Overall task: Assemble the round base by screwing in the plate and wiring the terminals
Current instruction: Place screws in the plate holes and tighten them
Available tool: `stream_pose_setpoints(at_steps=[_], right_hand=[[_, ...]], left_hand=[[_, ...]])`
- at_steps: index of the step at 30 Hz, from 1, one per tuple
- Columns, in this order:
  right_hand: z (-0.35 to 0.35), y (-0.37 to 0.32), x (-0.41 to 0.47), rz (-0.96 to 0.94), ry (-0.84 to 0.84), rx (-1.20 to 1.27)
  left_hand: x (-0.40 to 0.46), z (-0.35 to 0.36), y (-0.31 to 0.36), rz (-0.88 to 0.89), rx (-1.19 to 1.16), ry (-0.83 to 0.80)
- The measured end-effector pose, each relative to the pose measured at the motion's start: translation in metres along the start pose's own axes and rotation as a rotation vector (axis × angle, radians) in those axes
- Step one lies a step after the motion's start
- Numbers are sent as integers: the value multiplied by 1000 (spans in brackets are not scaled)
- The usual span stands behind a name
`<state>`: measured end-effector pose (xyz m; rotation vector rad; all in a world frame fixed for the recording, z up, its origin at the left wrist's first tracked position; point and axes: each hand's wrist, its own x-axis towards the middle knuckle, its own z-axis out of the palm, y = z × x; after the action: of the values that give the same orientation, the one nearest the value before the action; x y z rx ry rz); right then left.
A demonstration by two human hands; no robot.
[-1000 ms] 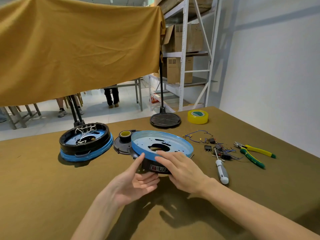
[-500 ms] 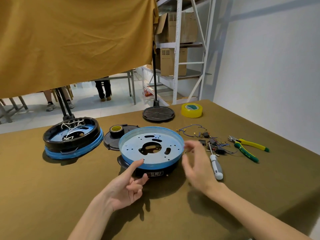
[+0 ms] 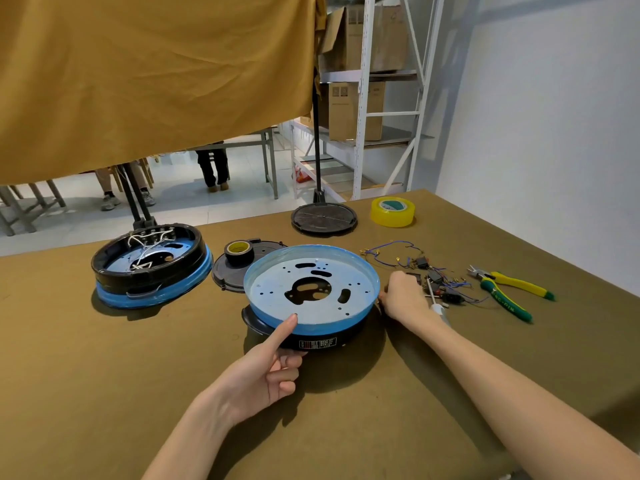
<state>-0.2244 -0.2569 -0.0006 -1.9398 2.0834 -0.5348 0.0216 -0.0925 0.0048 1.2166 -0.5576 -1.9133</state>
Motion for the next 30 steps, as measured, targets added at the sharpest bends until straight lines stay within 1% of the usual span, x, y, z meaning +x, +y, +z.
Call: stream_pose_setpoints(at_steps=[2, 4, 5, 7, 9, 10, 12, 13, 14, 15, 17, 18, 19, 21, 24, 27, 30], right_hand=[[-2, 0, 0, 18, -43, 87], [-5, 2, -4, 34, -29, 205], [-8, 3, -8, 31, 24, 250], [-16, 6, -18, -12, 195, 354], [-31, 3, -31, -88, 340, 544], [-41, -1, -39, -155, 408, 622], [-59, -18, -52, -363, 503, 696], [-66, -29, -58, -478, 489, 706], [-70, -40, -62, -578, 421, 695], [-70, -51, -67, -644, 306, 667], [-63, -64, -74, -656, 27, 605], [-57, -66, -77, -628, -79, 586], [-50, -66, -79, -595, -143, 580], [-39, -64, -85, -516, -184, 621], [-30, -63, -93, -412, -184, 718], [-26, -64, -100, -385, -140, 739], [-27, -63, -103, -369, -128, 779]], left_hand=[[-1, 1, 0, 1, -5, 0], [-2, 2, 0, -3, -24, -3], [-4, 2, 0, -9, -35, -4], [-6, 0, 2, -40, -54, -17], [-8, -7, 5, -82, -68, -49], [-10, -11, 8, -103, -68, -66], [-11, -19, 13, -137, -46, -99], [-12, -22, 15, -154, -16, -114], [-12, -23, 16, -168, 23, -123], [-13, -24, 18, -179, 54, -121], [-12, -24, 20, -176, 19, -67], [-10, -25, 20, -158, -38, -15], [-8, -26, 21, -126, -92, 40], [-5, -26, 22, -56, -118, 135], [-1, -18, 24, 30, 69, 260], [3, -9, 25, 88, 157, 270], [2, -7, 27, 175, 119, 311]])
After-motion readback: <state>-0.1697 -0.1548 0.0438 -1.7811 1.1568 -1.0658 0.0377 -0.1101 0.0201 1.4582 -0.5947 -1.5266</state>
